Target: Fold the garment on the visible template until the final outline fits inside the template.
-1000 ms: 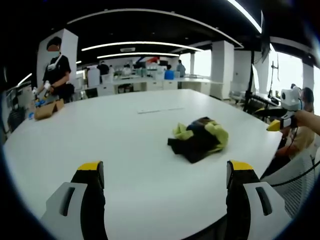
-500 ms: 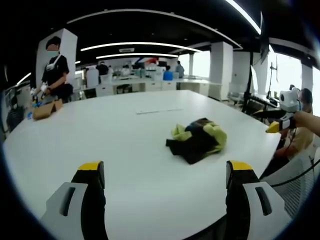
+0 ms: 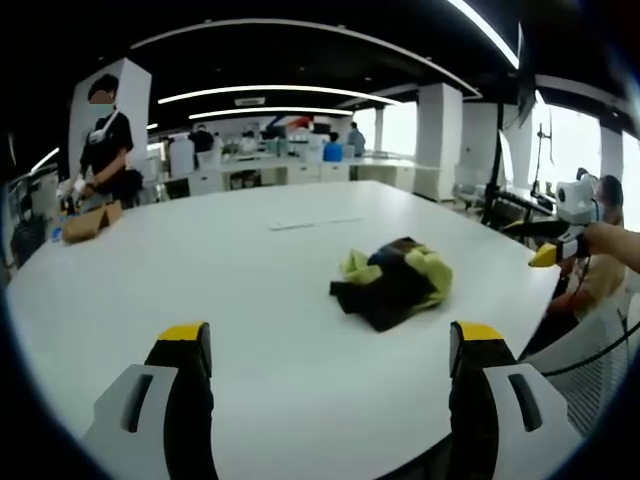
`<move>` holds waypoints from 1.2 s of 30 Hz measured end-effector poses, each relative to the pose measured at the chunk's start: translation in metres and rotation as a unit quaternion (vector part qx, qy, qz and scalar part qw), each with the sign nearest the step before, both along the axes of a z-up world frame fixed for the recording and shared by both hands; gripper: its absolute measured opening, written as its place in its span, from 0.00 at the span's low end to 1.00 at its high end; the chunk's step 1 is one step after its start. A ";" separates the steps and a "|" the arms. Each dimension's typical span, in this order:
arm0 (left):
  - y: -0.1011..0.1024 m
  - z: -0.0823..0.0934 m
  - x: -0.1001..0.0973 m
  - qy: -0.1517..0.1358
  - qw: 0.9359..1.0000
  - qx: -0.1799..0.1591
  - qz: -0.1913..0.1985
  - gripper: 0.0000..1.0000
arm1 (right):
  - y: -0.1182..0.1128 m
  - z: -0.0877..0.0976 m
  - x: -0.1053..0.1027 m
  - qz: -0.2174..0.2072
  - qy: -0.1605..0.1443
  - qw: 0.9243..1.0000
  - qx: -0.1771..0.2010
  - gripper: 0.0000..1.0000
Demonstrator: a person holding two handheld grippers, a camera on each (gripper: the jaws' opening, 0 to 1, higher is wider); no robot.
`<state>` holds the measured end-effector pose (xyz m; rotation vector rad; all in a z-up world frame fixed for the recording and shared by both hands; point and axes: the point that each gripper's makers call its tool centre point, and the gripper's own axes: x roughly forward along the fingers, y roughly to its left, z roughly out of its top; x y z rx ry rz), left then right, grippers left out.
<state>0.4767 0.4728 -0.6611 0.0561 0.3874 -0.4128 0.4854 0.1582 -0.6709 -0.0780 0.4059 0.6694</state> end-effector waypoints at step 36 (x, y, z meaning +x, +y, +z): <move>-0.039 -0.006 0.029 -0.011 0.996 0.001 -0.086 0.69 | 0.024 -0.012 0.037 0.047 -0.003 0.999 -0.001 0.67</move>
